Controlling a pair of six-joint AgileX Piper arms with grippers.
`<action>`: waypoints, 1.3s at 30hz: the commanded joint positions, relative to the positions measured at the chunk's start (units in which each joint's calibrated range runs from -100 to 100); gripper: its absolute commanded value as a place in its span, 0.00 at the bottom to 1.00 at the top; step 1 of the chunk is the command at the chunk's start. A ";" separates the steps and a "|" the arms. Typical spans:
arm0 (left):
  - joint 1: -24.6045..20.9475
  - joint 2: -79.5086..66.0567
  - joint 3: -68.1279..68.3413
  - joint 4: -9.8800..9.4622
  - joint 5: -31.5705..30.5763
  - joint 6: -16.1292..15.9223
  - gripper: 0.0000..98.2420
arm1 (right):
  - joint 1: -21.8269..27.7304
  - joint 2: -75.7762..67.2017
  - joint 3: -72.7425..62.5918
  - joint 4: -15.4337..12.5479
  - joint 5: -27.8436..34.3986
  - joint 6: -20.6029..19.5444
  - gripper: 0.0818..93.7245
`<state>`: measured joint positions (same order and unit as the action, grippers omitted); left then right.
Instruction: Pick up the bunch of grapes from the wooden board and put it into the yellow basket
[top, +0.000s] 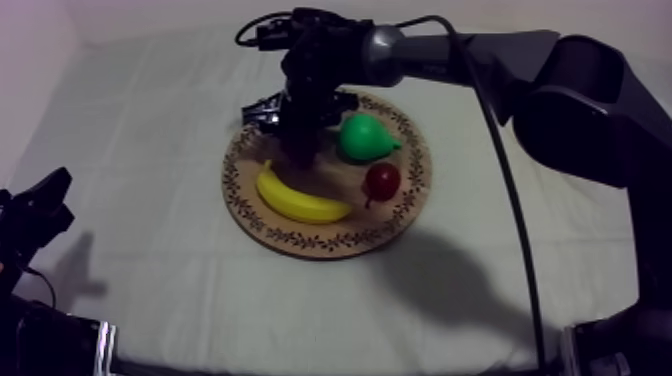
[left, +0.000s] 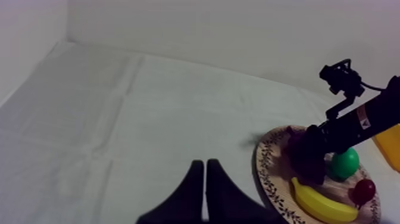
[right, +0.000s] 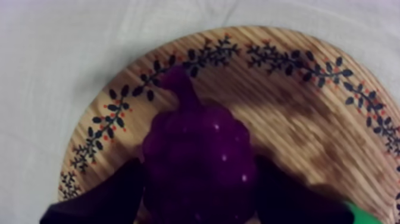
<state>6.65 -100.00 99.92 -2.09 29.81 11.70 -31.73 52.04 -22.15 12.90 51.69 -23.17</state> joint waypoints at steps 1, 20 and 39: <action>-0.03 0.00 -0.03 0.02 0.01 0.00 0.00 | -0.07 -0.14 0.05 0.13 0.14 -0.10 0.42; -0.03 0.00 -0.03 0.02 0.01 0.00 0.00 | 2.80 -20.77 10.96 2.60 2.64 1.76 0.35; -0.03 0.00 -0.03 0.02 0.01 0.00 0.00 | 14.91 -45.53 26.47 6.50 -2.97 7.94 0.34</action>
<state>6.65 -100.00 99.92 -2.09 29.81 11.70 -18.57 7.96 3.40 19.50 49.41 -15.75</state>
